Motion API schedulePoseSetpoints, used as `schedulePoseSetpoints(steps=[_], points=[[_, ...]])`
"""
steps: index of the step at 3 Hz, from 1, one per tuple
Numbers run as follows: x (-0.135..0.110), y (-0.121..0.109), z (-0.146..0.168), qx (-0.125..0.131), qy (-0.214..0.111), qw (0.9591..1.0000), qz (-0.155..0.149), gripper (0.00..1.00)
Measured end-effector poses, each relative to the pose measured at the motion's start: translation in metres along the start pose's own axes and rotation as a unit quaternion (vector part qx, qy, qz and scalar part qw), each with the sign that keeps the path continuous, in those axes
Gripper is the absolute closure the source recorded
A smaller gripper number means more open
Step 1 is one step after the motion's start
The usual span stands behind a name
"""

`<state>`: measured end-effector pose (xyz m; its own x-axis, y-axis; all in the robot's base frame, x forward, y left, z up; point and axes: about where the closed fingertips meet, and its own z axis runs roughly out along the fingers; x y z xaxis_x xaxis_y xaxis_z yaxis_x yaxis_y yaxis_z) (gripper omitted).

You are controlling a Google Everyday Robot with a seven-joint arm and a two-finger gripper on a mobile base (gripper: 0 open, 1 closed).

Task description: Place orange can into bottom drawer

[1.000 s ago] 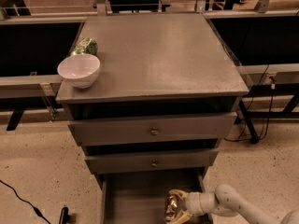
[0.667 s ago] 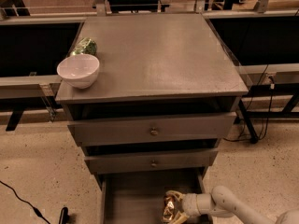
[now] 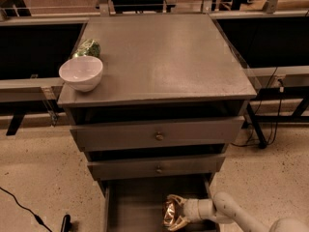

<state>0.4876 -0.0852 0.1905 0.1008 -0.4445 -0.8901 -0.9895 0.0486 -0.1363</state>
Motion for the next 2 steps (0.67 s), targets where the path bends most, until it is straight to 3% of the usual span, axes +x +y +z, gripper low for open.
schedulePoseSetpoints(steps=[2], points=[[0.009, -0.024, 0.03, -0.012, -0.022, 0.9989, 0.04, 0.59]])
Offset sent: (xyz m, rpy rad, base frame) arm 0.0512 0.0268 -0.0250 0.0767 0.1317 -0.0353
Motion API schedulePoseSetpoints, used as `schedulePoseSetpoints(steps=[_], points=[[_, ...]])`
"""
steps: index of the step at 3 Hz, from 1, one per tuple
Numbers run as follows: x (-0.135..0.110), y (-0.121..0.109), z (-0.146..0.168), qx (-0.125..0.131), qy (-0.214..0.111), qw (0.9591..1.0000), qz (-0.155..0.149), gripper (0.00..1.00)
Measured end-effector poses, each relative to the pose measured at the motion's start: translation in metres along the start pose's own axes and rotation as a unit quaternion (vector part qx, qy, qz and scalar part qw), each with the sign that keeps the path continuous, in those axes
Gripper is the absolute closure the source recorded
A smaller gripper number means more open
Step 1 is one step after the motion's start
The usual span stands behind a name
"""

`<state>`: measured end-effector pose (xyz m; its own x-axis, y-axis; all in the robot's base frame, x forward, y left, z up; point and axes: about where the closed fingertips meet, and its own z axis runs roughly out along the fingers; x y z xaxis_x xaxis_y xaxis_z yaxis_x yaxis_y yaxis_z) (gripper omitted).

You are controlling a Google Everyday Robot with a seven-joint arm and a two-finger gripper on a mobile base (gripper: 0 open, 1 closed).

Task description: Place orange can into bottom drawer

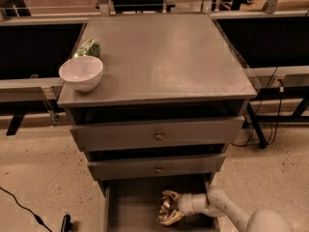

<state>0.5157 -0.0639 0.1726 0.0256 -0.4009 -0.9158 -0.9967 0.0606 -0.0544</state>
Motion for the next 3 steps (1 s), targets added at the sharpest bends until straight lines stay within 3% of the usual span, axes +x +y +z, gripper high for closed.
schedulePoseSetpoints(steps=[1, 2, 3], points=[[0.0006, -0.0041, -0.0006, 0.003, 0.001, 1.0, 0.0, 0.36], [0.0006, -0.0041, -0.0005, 0.003, 0.001, 1.0, 0.0, 0.05], [0.0006, -0.0041, -0.0005, 0.003, 0.001, 1.0, 0.0, 0.0]])
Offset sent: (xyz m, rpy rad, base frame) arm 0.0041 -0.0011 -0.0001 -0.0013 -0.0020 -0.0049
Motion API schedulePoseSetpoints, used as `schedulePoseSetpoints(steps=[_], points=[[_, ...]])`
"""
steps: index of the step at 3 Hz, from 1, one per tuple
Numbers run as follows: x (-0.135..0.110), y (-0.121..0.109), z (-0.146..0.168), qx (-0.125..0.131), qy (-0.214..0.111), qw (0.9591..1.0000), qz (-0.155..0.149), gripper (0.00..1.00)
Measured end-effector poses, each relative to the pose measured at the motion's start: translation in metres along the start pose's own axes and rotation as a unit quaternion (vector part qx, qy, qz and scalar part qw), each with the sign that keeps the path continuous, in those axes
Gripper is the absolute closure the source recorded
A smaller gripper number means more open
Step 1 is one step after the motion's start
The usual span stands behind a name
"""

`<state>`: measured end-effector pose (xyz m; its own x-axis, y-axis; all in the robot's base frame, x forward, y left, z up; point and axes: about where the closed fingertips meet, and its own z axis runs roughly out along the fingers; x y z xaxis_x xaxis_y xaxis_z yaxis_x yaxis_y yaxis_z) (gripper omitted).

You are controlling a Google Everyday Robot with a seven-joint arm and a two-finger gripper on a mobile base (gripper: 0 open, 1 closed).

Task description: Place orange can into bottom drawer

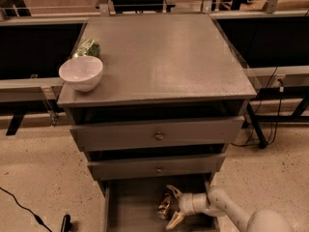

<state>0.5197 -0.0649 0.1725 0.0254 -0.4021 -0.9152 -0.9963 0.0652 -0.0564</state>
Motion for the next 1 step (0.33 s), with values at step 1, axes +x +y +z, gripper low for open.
schedulePoseSetpoints(steps=[1], points=[[0.0, 0.0, 0.0, 0.0, 0.0, 1.0, 0.0, 0.0]])
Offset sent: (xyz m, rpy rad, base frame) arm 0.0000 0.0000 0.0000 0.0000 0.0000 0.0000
